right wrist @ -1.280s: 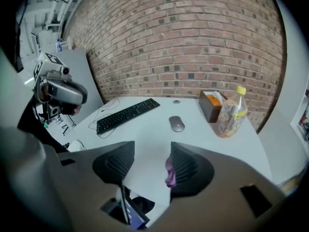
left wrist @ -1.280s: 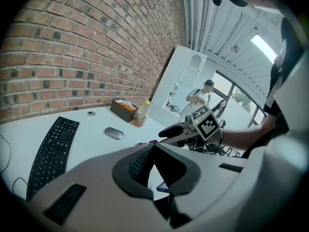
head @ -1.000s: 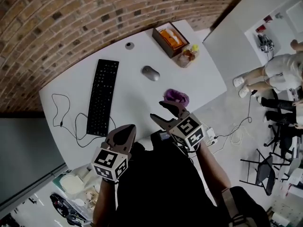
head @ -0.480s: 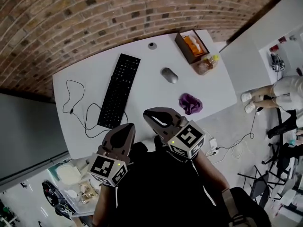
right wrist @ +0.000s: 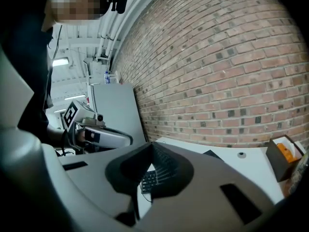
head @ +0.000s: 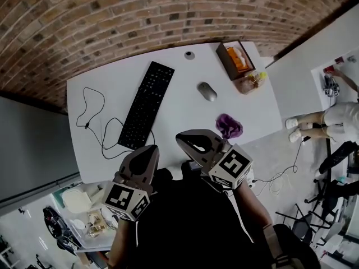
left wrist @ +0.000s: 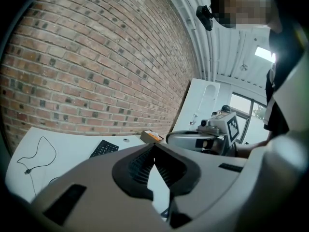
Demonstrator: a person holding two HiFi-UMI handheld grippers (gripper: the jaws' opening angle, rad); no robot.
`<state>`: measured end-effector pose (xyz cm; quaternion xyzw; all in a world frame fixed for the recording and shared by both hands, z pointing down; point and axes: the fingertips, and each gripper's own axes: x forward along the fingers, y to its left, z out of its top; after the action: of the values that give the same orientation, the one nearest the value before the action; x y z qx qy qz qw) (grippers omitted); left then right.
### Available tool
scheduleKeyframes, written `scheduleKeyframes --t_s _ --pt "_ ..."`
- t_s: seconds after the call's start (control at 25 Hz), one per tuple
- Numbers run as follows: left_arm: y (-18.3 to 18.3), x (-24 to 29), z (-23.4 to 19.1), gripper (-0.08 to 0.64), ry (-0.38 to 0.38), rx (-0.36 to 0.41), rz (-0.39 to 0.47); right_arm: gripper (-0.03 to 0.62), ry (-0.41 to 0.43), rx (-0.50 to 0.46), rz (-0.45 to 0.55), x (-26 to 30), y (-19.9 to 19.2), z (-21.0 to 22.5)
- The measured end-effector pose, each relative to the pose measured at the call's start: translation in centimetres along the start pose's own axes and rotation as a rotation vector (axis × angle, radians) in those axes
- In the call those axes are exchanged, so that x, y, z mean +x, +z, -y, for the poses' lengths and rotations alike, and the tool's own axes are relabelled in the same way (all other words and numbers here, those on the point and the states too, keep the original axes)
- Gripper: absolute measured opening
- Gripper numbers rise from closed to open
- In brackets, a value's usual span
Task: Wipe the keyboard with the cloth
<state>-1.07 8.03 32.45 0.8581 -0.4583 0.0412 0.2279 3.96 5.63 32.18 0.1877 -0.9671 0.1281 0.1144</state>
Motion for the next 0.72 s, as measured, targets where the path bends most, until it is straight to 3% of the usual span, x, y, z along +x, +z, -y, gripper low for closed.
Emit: scheduleKeyframes --t_s 0.72 --pt "-0.3 2.1 1.0 0.014 -0.074 0.013 -0.034 0.017 -0.073 0.042 0.013 -3.0 -0.4 1.9"
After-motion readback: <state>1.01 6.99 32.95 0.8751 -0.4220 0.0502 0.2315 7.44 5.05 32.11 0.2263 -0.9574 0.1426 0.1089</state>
